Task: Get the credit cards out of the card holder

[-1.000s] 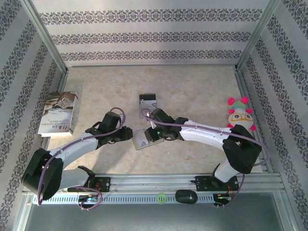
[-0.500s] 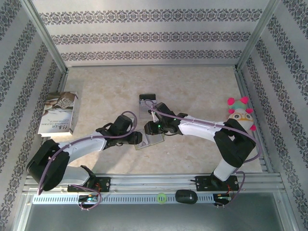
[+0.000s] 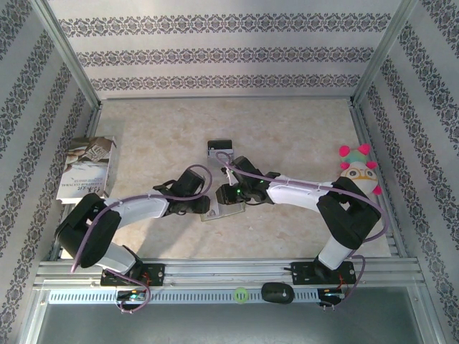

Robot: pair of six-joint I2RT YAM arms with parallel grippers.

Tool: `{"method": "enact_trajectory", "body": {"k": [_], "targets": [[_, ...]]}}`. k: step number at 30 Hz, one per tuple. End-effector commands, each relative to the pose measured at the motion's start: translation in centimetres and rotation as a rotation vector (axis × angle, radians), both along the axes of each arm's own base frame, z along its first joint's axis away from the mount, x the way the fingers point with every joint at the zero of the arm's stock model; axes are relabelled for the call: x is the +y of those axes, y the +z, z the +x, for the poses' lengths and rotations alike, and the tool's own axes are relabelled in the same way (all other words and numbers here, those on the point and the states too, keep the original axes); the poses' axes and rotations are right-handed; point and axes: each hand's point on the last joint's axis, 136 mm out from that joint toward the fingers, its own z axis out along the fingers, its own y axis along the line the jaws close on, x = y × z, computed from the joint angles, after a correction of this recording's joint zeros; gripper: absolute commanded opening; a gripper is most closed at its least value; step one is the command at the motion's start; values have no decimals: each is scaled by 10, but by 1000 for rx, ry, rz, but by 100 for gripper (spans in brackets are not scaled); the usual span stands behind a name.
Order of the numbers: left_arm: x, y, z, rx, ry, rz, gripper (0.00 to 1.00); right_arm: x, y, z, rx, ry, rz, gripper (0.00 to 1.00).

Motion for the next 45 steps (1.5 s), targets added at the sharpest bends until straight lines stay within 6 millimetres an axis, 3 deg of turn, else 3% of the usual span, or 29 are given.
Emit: {"method": "enact_trajectory", "body": {"k": [1,5,16,36,40,44,45], "targets": [[5,-12,3,3,-27,78,34,9,1,-4,32,14,65,24],[3,-13,1,14,-15,62,34,12,-9,-4,64,2,71,23],[-4,-16,-3,28,2,-13,30,-11,-36,5,127,-122,41,20],[-8,-24,-9,49,-8,-36,29,5,-49,1,207,-121,91,23],[-8,-25,-9,53,-9,-40,29,5,-50,0,208,-125,97,17],[-6,-23,-9,43,-3,-40,32,1,-50,2,193,-139,87,0],[-6,-22,-9,41,0,-42,34,-1,-49,2,185,-145,82,0]]}}
